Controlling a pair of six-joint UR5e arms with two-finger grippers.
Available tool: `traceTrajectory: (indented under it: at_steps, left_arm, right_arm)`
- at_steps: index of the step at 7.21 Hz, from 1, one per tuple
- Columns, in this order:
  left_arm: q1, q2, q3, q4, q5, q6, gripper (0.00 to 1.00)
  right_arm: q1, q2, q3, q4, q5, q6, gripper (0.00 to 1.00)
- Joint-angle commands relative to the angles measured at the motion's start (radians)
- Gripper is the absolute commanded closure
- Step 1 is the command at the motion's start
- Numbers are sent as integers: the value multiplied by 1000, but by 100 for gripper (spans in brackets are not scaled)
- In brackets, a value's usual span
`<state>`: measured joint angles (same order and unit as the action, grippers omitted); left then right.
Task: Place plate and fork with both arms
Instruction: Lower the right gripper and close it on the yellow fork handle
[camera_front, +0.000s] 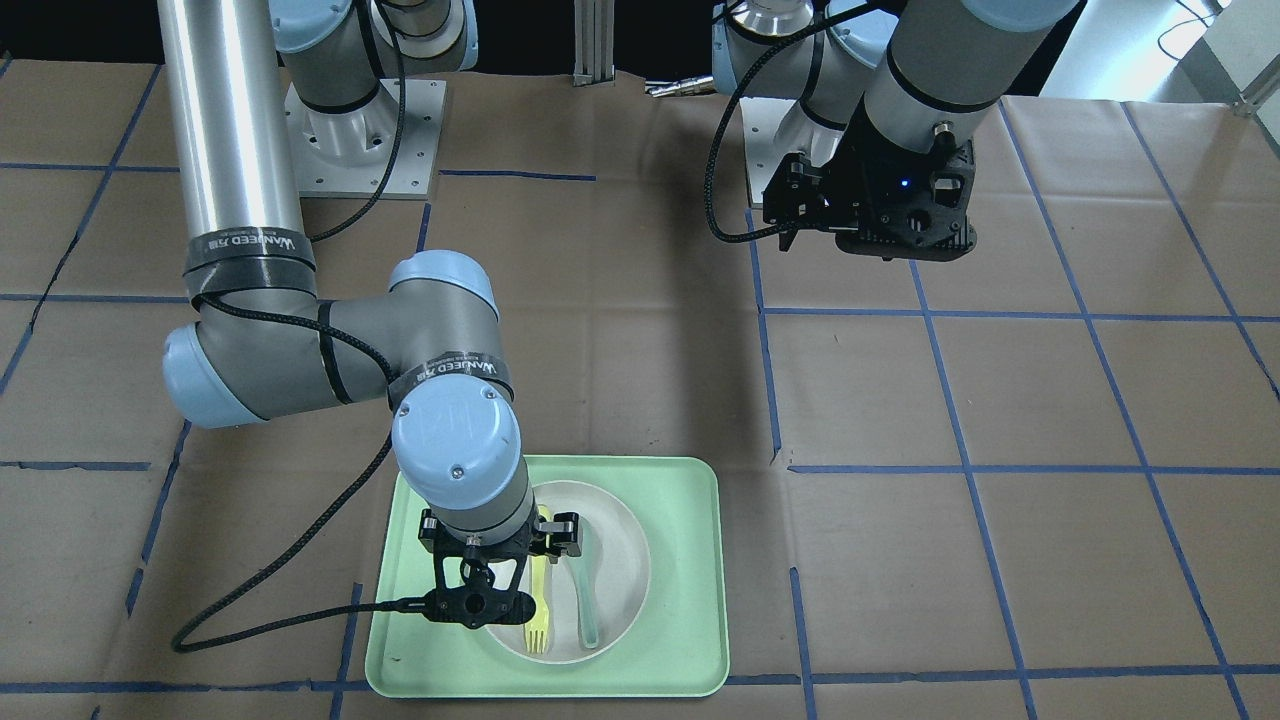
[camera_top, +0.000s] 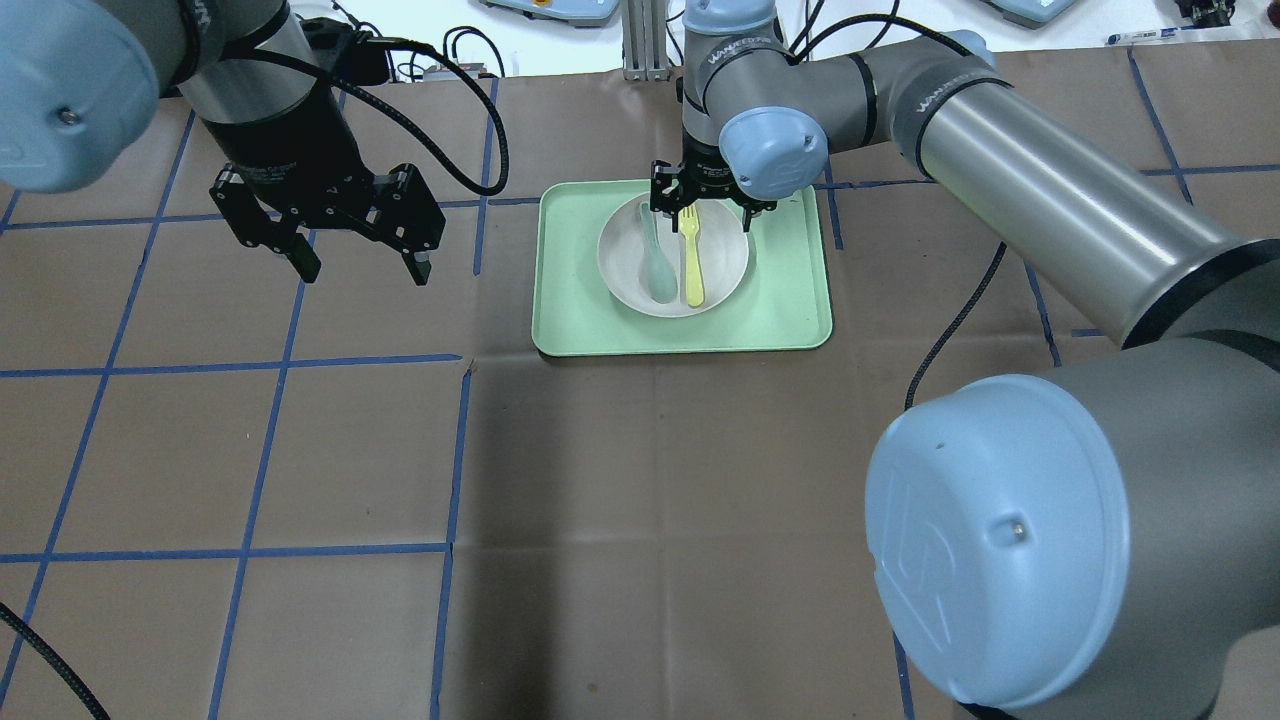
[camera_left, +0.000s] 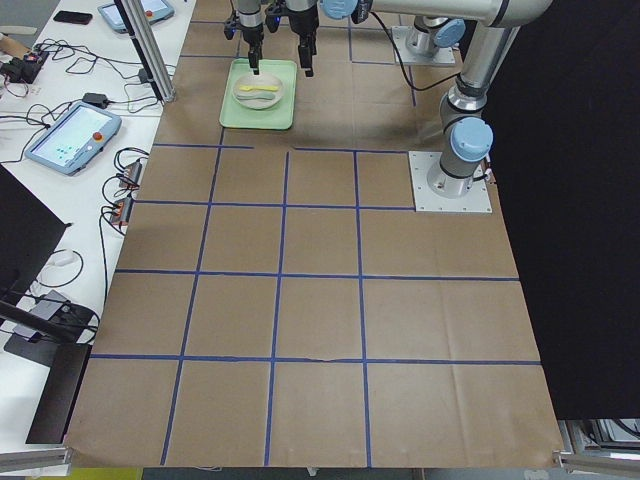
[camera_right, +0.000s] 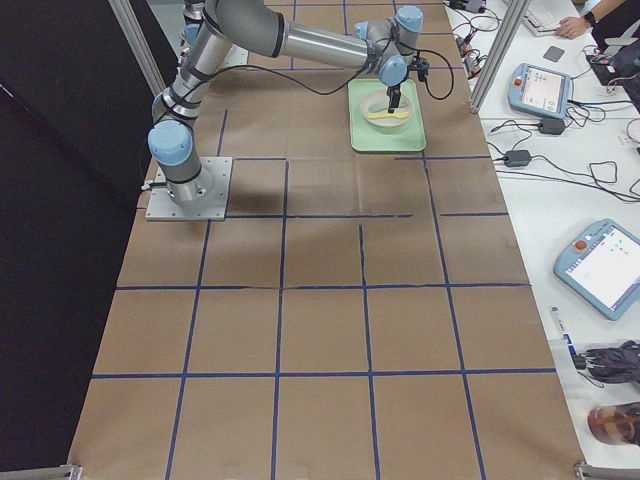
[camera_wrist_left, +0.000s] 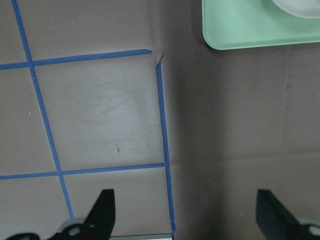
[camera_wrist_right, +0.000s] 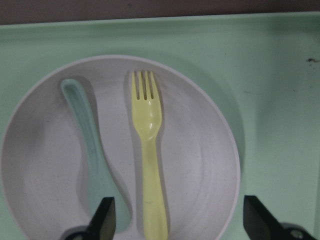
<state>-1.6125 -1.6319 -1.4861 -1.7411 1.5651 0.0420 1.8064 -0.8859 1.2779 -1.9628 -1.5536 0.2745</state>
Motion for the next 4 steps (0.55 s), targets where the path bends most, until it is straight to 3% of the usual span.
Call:
traceTrajectory:
  at_steps: [1, 4]
  left_arm:
    - [0, 6, -9, 0, 0, 1, 0]
    - [0, 0, 0, 0, -2, -1, 0]
  right_arm:
    - [5, 16, 0, -13, 0, -1, 36]
    - [7, 16, 3, -13, 6, -1, 39]
